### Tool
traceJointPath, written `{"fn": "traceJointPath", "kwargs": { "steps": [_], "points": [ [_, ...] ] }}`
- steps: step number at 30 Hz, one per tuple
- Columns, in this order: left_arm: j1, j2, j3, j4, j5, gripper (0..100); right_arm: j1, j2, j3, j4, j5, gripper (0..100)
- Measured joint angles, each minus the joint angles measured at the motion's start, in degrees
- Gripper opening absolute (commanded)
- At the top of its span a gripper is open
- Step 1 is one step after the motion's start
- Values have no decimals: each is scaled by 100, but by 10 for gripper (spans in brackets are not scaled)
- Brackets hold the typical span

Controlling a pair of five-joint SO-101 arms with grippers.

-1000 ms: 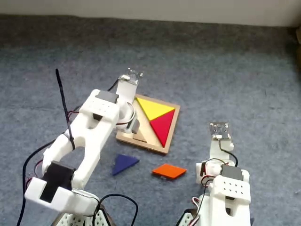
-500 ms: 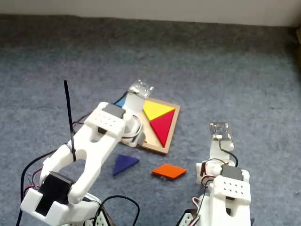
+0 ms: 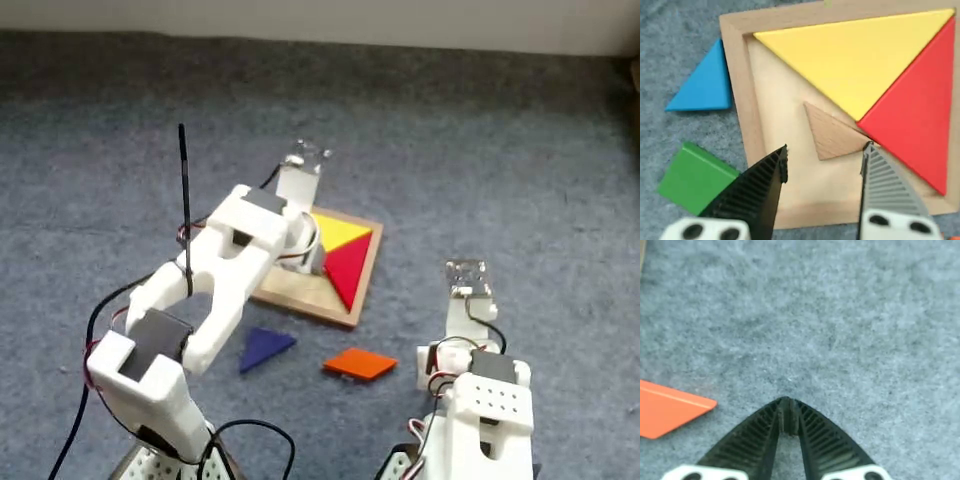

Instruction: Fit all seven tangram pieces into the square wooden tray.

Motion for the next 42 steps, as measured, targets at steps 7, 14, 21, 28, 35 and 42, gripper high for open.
{"fn": "traceJointPath", "kwargs": {
  "steps": [7, 14, 21, 28, 35, 42],
  "points": [
    [-132, 273, -492, 35, 396, 241, 0, 0, 0, 0, 0, 5],
    [-202, 290, -615, 220, 220, 241, 0, 0, 0, 0, 0, 5],
    [-316, 299, -1011, 422, 141, 241, 26, 0, 0, 0, 0, 5],
    [-273, 457, -1116, 422, 26, 242, 26, 0, 0, 0, 0, 5],
    [-475, 747, -1125, 668, -695, 242, 26, 0, 0, 0, 0, 5],
    [-580, 870, -1187, 1380, -2198, 241, 26, 0, 0, 0, 0, 5]
  ]
}}
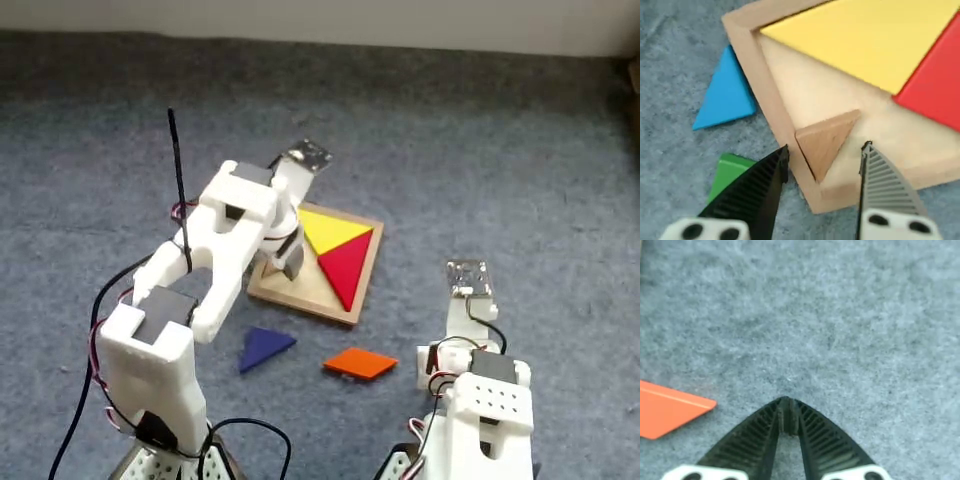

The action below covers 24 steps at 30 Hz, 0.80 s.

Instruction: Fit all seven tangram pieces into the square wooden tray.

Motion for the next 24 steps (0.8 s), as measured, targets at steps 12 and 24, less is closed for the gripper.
{"fn": "traceJointPath", "kwargs": {
  "steps": [12, 24],
  "points": [
    [-123, -369, -721, 862, -510, 241, 0, -9, 0, 0, 0, 5],
    [-255, 167, -721, 492, -519, 186, 0, -9, 0, 0, 0, 5]
  ]
}}
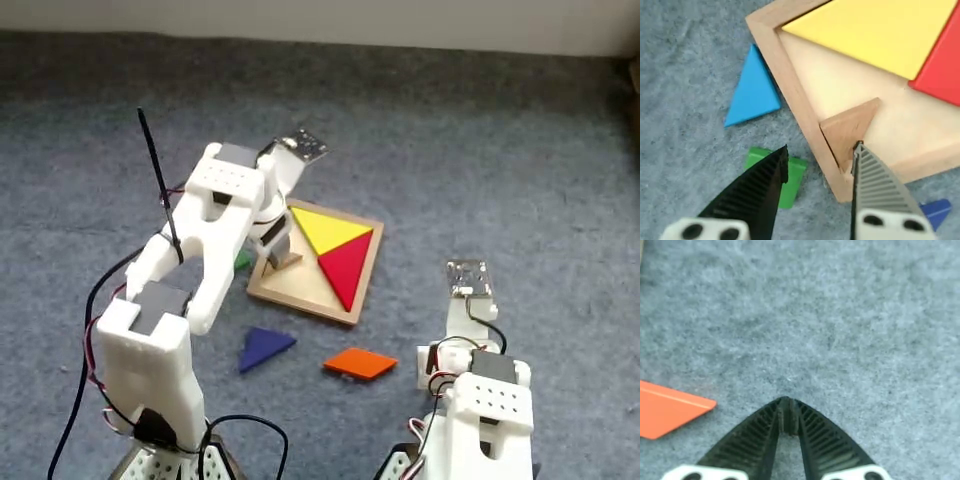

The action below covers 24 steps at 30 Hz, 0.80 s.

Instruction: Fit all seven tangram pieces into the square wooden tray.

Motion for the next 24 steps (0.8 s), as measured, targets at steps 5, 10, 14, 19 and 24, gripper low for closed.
{"fn": "traceJointPath", "kwargs": {
  "steps": [5, 10, 14, 19, 24],
  "points": [
    [9, 132, -97, -105, 0, 186, 0, 0, 0, 0, 0, 5],
    [9, 18, -105, -123, 0, 186, 0, 0, 0, 0, 0, 5],
    [0, -281, -105, -158, 0, 186, 0, 0, 0, 0, 0, 5],
    [0, -290, -105, -220, 0, 186, 0, 0, 0, 0, 0, 5],
    [-9, 220, -132, -501, 18, 185, 0, 0, 0, 0, 0, 5]
  ]
}}
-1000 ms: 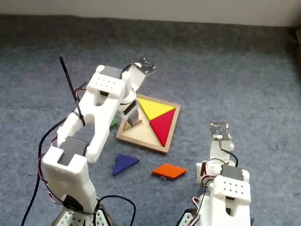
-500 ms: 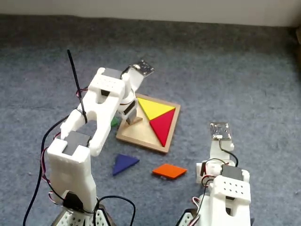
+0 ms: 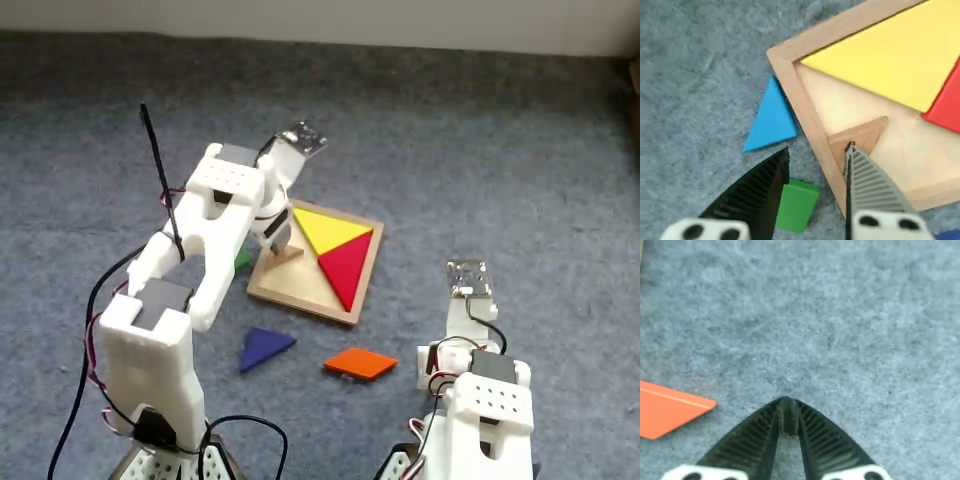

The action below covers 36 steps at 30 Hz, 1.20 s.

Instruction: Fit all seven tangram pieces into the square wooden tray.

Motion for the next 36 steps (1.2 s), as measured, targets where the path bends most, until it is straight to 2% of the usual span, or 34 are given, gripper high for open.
{"fn": "traceJointPath", "kwargs": {
  "steps": [9, 22, 36],
  "points": [
    [378, 193, -141, 79, -18, 182, 0, 0, 0, 0, 0, 5],
    [1266, 220, -79, 62, -18, 182, 0, 0, 0, 0, 0, 5],
    [1204, 237, -79, 255, -18, 181, 9, 0, 0, 0, 0, 5]
  ]
}}
